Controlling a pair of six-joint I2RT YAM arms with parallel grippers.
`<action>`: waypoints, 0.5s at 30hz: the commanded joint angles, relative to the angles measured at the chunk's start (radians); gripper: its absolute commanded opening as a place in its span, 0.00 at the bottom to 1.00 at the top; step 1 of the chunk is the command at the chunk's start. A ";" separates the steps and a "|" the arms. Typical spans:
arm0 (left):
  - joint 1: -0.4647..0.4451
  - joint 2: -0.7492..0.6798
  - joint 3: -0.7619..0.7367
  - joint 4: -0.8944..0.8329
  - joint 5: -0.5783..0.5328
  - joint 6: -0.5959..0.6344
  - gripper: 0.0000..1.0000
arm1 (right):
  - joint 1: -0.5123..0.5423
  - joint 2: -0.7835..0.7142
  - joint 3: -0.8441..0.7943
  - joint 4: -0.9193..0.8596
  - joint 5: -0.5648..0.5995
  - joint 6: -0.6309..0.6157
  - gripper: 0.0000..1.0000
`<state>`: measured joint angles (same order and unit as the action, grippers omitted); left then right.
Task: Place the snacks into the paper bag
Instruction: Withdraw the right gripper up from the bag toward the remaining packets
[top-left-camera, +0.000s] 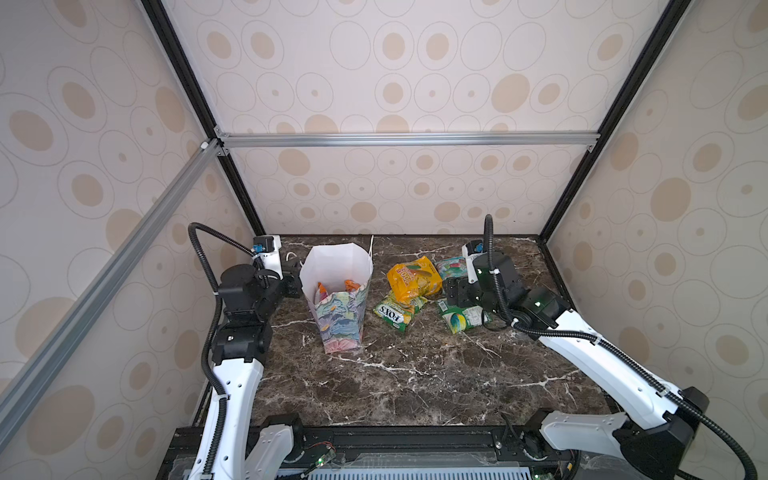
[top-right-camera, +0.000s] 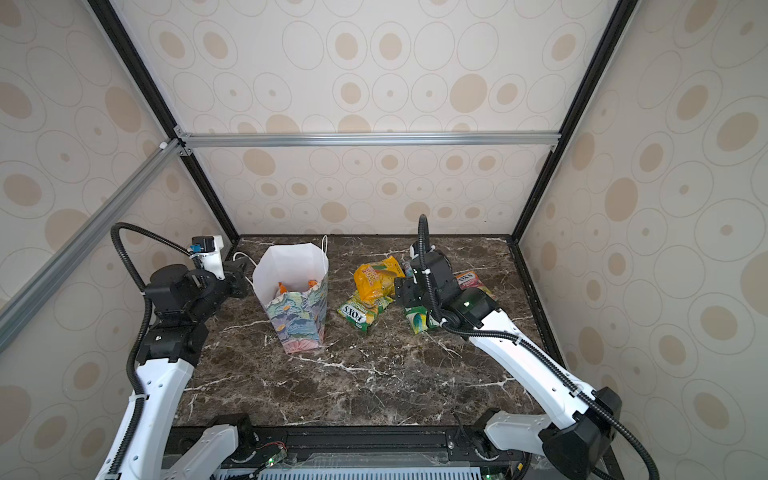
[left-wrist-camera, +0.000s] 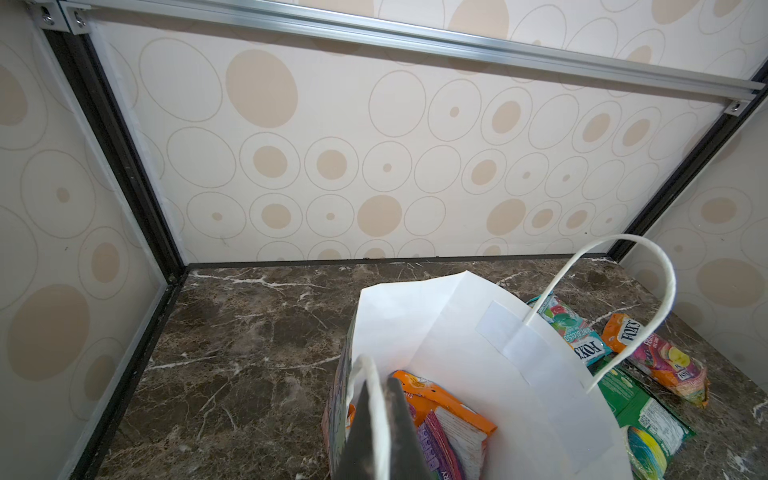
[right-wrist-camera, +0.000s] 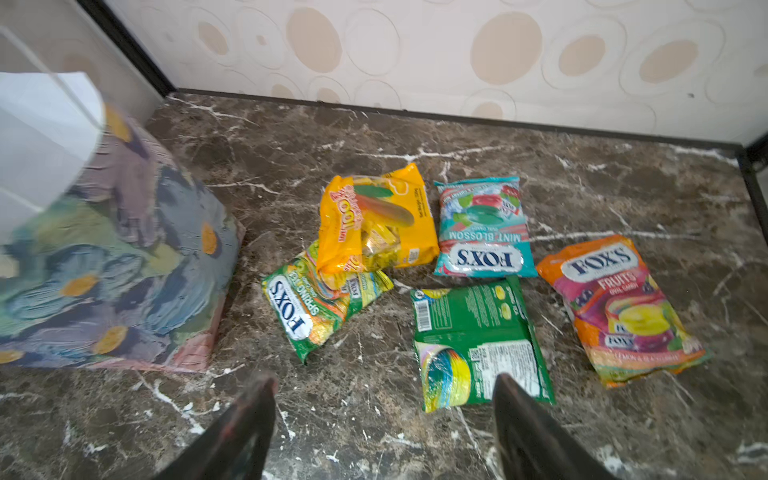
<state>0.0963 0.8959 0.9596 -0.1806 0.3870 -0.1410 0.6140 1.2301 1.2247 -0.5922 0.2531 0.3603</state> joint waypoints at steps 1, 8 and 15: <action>0.008 -0.008 0.020 0.042 0.010 0.019 0.00 | -0.079 -0.030 -0.071 -0.052 -0.034 0.084 0.84; 0.009 0.004 0.025 0.039 0.026 0.015 0.00 | -0.240 -0.073 -0.241 0.041 -0.153 0.145 0.84; 0.009 0.004 0.024 0.040 0.031 0.015 0.00 | -0.367 -0.076 -0.345 0.111 -0.251 0.178 0.84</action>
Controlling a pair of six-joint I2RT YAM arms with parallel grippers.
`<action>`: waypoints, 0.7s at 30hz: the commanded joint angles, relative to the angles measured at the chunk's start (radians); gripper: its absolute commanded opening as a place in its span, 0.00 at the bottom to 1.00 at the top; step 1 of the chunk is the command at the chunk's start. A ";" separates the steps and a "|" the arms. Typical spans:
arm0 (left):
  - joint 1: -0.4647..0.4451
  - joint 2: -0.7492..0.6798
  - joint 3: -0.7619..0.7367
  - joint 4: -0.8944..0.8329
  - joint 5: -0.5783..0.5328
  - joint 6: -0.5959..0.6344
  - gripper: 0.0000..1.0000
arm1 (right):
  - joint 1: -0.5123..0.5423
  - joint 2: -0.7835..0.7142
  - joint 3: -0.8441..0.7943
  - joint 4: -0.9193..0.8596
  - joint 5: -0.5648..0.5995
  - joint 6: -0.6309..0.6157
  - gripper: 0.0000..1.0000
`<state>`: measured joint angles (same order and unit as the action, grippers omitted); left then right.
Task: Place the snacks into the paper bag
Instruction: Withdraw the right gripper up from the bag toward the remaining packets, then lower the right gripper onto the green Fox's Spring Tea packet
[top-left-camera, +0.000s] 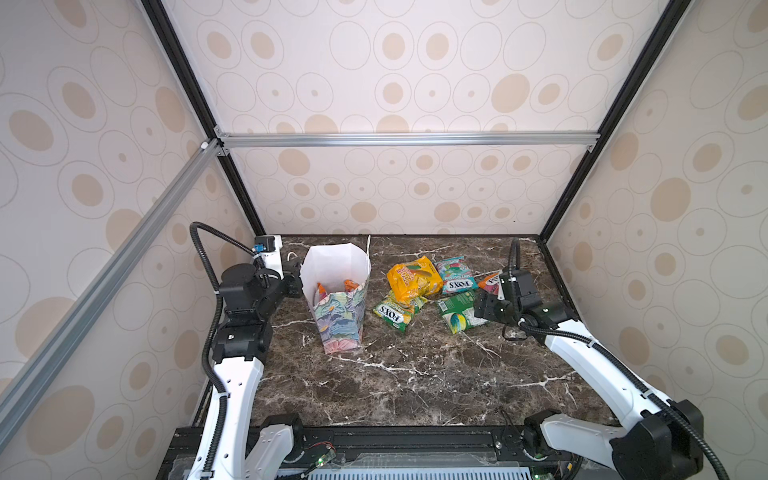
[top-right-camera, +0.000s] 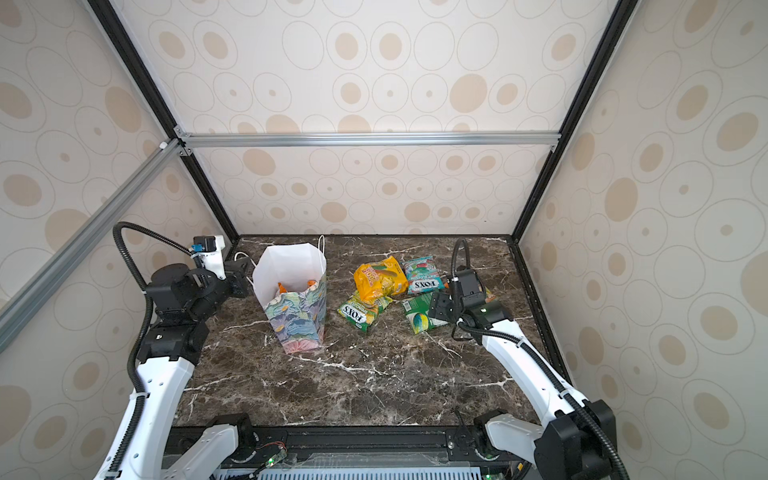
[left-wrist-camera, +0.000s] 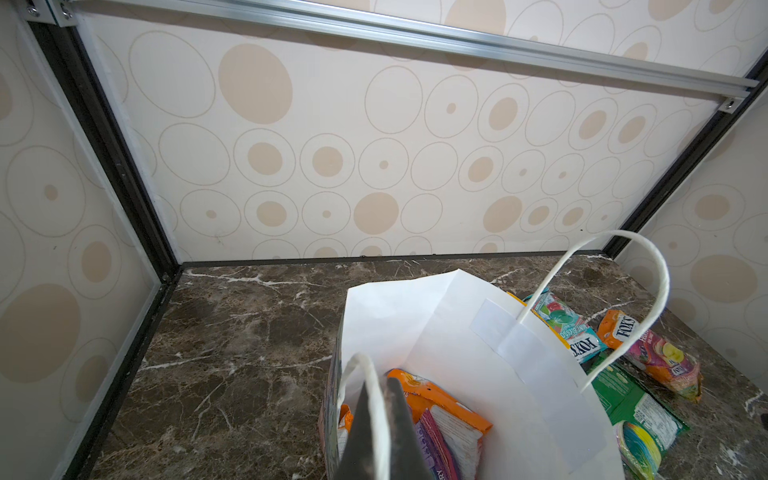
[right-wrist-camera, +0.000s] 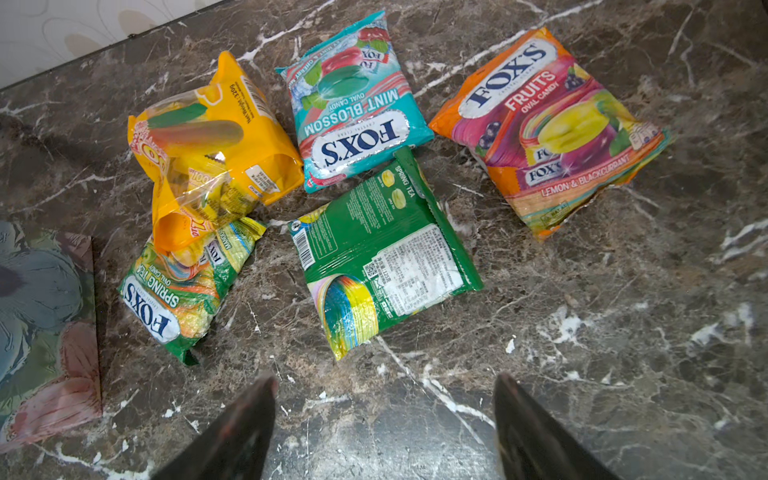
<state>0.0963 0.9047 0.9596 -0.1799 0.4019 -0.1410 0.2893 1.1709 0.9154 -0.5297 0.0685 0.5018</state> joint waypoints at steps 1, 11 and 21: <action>0.009 -0.007 0.021 0.040 0.012 0.015 0.00 | -0.059 -0.017 -0.047 0.060 -0.083 0.040 0.83; 0.009 -0.001 0.024 0.036 0.016 0.015 0.00 | -0.145 0.037 -0.143 0.167 -0.120 0.058 0.83; 0.008 -0.005 0.024 0.036 0.018 0.015 0.00 | -0.207 0.162 -0.186 0.275 -0.223 0.077 0.81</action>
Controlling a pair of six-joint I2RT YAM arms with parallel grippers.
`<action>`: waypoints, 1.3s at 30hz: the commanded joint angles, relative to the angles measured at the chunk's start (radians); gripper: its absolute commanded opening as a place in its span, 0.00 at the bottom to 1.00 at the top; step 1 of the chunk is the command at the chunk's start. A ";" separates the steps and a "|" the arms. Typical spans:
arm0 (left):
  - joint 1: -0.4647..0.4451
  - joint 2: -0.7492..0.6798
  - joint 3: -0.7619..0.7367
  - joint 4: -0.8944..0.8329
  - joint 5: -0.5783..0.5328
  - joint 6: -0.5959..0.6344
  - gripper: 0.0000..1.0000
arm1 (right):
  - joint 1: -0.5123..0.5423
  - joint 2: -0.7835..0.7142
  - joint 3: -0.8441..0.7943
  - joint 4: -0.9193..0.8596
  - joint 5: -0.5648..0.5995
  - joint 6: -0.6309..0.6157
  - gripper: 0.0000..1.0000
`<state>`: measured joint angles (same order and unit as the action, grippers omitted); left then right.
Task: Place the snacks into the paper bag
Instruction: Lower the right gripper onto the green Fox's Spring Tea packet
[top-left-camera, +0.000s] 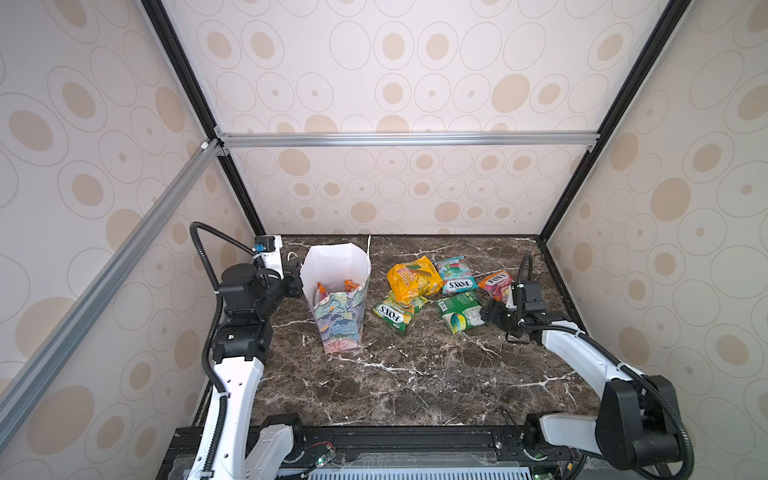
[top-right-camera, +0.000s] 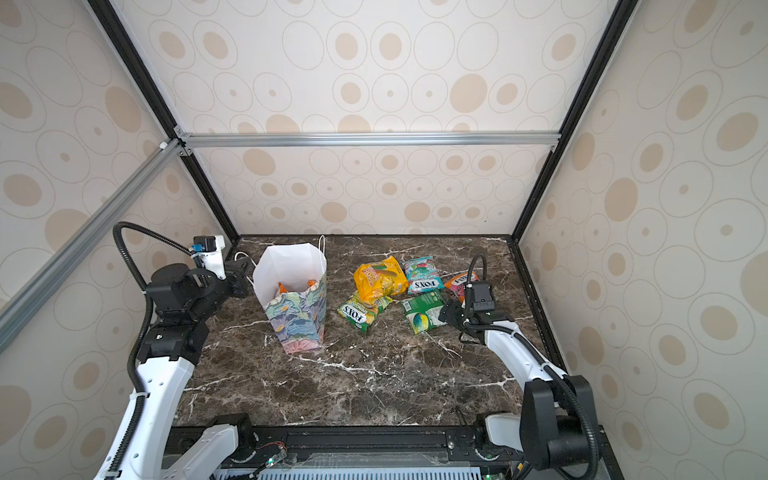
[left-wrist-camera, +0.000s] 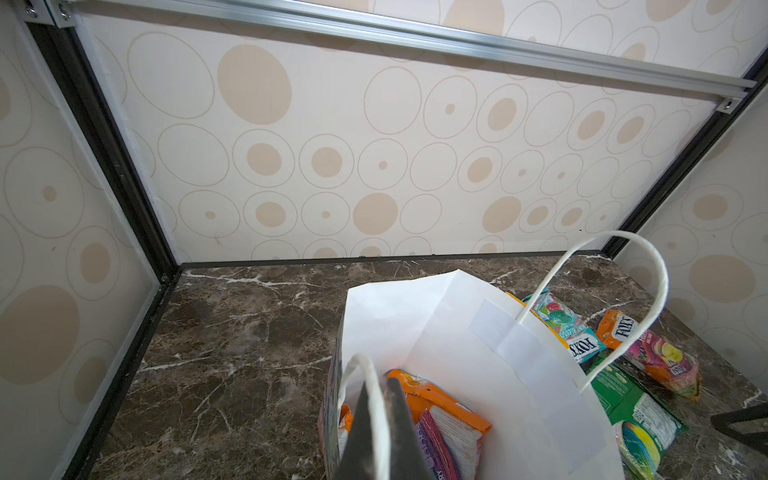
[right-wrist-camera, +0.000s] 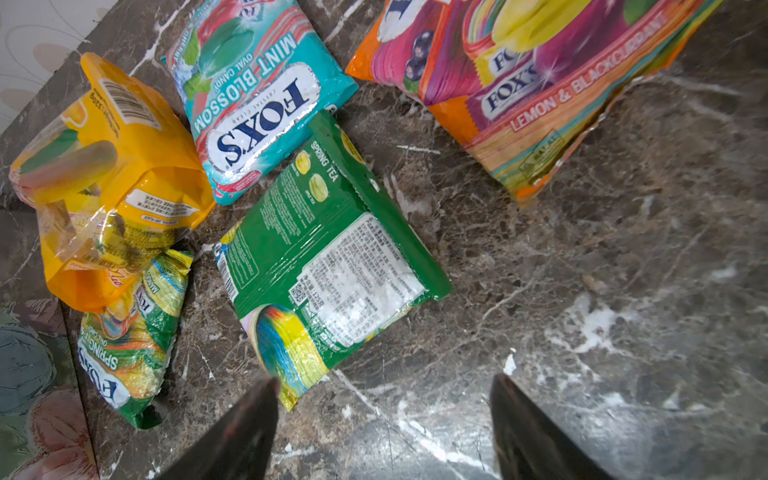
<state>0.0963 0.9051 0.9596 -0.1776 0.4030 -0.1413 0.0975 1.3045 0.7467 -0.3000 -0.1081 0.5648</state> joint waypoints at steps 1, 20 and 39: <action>0.009 -0.005 0.025 0.036 0.016 0.016 0.00 | -0.025 0.040 -0.022 0.056 -0.064 0.008 0.81; 0.009 -0.008 0.024 0.035 0.008 0.019 0.00 | -0.124 0.231 -0.018 0.211 -0.166 0.007 0.73; 0.008 -0.004 0.025 0.032 -0.001 0.022 0.00 | -0.128 0.318 -0.004 0.274 -0.216 0.023 0.64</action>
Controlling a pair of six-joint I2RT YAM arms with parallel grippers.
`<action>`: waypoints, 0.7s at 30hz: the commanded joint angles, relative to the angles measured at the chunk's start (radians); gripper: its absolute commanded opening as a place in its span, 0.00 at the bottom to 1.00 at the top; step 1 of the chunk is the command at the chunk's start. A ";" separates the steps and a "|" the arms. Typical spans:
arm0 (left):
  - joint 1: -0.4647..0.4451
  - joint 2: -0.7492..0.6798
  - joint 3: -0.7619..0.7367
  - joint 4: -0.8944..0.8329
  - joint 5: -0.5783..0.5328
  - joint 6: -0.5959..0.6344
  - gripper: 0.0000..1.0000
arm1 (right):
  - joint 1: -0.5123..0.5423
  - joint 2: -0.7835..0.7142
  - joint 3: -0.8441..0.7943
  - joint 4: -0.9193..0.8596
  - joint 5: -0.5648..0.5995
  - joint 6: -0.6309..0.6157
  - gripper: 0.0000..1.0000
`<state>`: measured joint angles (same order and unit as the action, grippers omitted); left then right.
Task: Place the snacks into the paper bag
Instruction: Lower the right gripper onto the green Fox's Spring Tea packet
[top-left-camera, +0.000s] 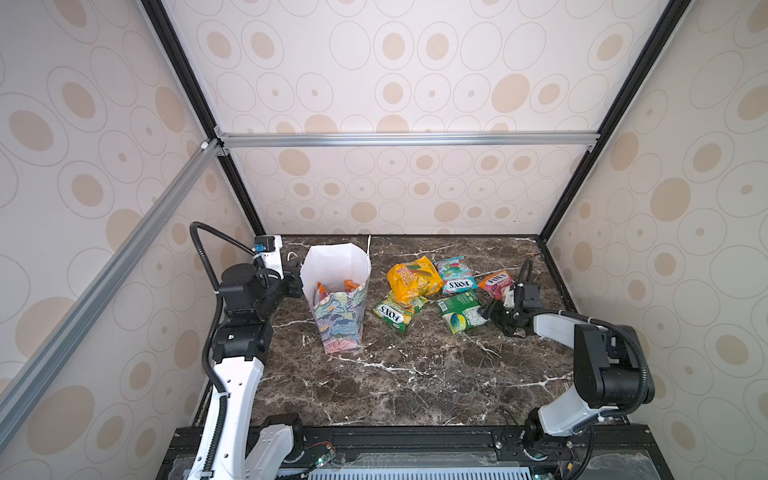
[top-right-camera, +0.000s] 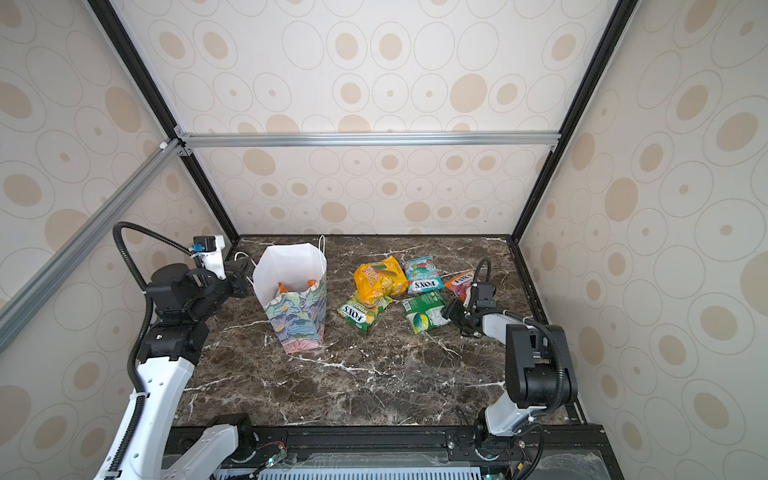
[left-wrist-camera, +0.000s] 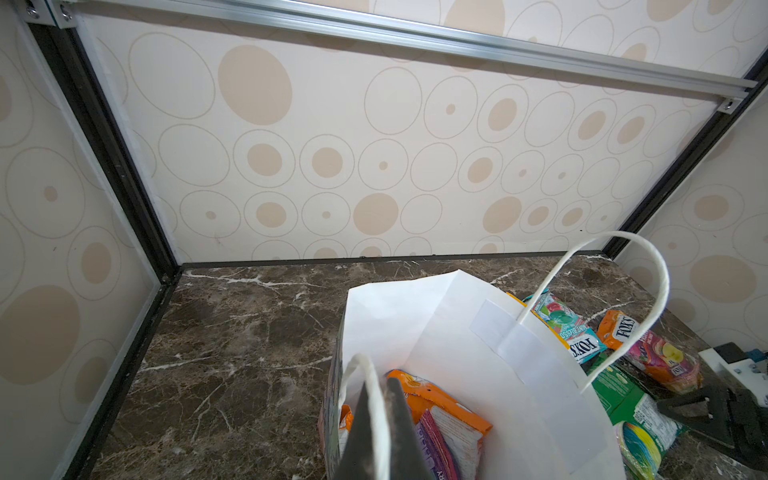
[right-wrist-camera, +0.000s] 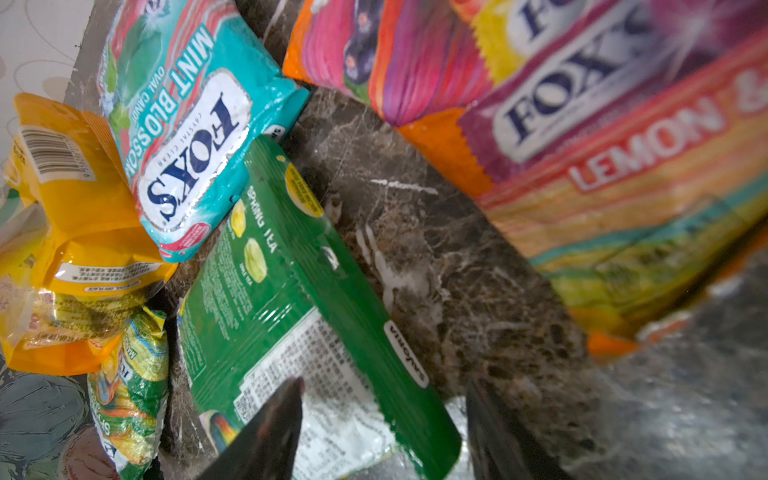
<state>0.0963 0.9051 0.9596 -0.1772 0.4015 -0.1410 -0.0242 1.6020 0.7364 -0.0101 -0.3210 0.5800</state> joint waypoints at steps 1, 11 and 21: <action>0.009 -0.005 0.025 0.031 0.002 0.021 0.00 | -0.005 0.018 0.006 -0.017 -0.003 0.005 0.64; 0.008 -0.006 0.025 0.031 0.000 0.020 0.00 | -0.006 0.005 -0.007 -0.018 -0.006 0.004 0.59; 0.008 -0.005 0.025 0.031 0.001 0.020 0.00 | -0.007 0.018 -0.009 -0.004 -0.010 0.007 0.51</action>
<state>0.0963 0.9051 0.9596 -0.1772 0.3985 -0.1410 -0.0257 1.6032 0.7361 -0.0151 -0.3222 0.5804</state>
